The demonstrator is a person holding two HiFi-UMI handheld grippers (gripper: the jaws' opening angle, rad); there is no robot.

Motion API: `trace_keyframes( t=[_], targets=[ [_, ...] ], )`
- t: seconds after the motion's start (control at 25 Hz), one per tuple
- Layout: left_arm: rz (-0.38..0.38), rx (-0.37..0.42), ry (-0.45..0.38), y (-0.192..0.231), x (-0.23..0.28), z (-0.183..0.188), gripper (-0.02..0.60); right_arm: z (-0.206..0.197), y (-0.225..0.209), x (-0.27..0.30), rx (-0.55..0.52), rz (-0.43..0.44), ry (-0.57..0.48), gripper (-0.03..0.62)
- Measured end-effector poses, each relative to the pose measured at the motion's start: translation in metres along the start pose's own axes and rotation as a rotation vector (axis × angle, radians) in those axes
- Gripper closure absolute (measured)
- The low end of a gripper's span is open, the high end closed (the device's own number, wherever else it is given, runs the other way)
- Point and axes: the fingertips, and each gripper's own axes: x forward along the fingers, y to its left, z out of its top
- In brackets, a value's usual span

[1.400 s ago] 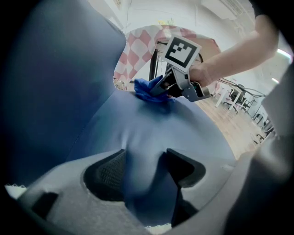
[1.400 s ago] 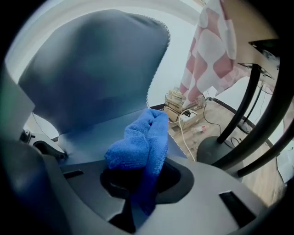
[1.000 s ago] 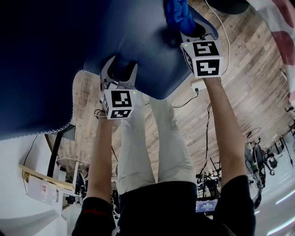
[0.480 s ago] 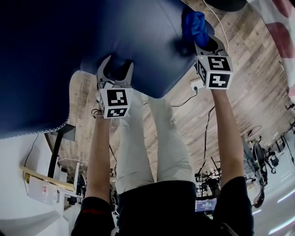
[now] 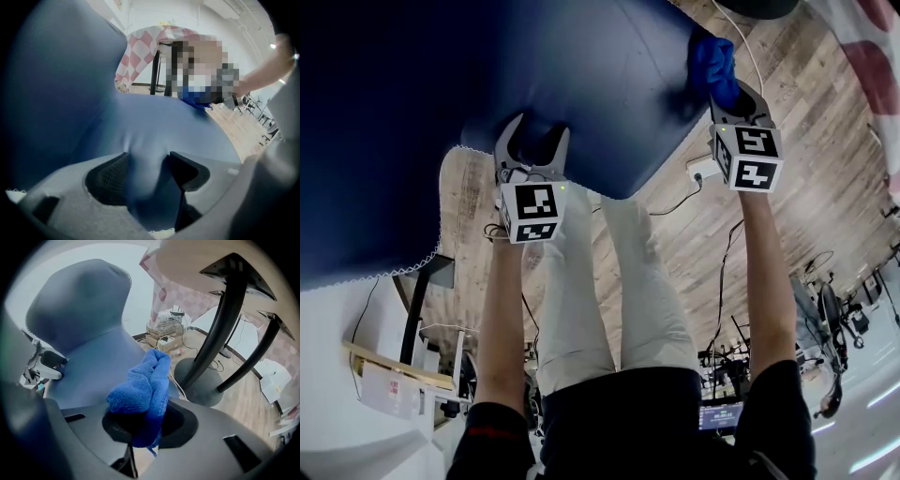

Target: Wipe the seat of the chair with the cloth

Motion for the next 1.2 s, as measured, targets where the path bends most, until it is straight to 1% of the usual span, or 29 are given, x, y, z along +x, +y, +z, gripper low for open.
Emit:
trace_keyframes(
  t=[0.12, 0.28, 0.48, 0.6, 0.72, 0.92, 1.2],
  targets=[
    [-0.002, 0.005, -0.01, 0.0, -0.001, 0.0, 0.302, 0.001, 0.002, 0.0, -0.015, -0.004, 0.012, 0.526],
    [0.008, 0.008, -0.016, 0.002, -0.002, 0.0, 0.302, 0.007, 0.011, 0.003, -0.036, 0.024, 0.008, 0.528],
    [0.001, 0.011, -0.022, -0.001, -0.001, 0.002, 0.302, 0.016, 0.019, 0.007, -0.052, 0.046, -0.016, 0.528],
    [0.004, 0.011, -0.025, 0.001, -0.002, 0.001, 0.302, 0.027, 0.028, 0.011, -0.079, 0.055, -0.039, 0.528],
    [0.003, 0.011, -0.029, 0.001, -0.003, 0.001, 0.301, 0.04, 0.041, 0.015, -0.093, 0.071, -0.065, 0.528],
    [0.005, 0.013, -0.036, 0.0, -0.002, 0.001, 0.302, 0.061, 0.067, 0.026, -0.132, 0.121, -0.094, 0.528],
    [0.003, 0.011, -0.042, 0.001, -0.004, 0.0, 0.301, 0.096, 0.11, 0.041, -0.205, 0.182, -0.106, 0.528]
  ],
)
